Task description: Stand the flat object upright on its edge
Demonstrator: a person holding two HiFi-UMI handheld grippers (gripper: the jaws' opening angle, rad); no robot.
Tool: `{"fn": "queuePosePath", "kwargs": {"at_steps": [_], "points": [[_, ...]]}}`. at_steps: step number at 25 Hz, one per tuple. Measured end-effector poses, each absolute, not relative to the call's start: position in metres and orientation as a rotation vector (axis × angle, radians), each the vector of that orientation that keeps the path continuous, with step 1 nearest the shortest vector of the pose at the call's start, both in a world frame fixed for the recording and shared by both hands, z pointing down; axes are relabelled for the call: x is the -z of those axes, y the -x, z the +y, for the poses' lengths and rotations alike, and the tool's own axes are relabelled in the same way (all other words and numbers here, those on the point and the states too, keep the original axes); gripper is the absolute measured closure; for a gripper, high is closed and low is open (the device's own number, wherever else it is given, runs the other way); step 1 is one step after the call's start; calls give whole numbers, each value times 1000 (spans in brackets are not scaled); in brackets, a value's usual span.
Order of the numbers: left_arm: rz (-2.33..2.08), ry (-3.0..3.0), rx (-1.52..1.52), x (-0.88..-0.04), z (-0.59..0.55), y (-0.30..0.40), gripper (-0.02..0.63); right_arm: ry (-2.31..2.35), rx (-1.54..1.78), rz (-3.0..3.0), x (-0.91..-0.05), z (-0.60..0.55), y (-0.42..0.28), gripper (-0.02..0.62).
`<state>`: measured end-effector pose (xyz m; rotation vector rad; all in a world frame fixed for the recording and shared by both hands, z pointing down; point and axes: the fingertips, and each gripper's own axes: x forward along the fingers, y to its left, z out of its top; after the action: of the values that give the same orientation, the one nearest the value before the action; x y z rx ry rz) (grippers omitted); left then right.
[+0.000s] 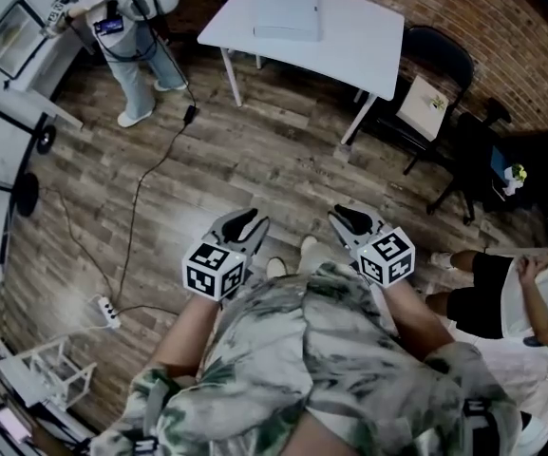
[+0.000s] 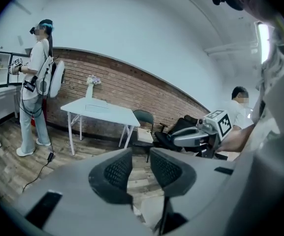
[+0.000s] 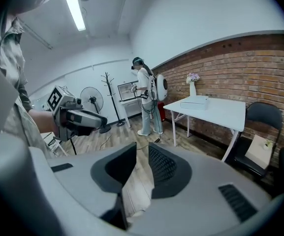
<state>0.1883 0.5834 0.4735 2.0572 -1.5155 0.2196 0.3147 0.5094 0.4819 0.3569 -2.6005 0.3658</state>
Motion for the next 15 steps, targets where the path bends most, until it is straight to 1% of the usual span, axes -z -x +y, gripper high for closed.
{"fn": "queuePosePath", "kwargs": {"at_steps": [7,15], "points": [[-1548,-1997,-218,-488,540,-138,491,-330,-365,-2597,-488,454,-267,497],[-1589,-1941,-252,-486,445,-83,491,-275,-361,-2602,-493,338,-209,495]]}}
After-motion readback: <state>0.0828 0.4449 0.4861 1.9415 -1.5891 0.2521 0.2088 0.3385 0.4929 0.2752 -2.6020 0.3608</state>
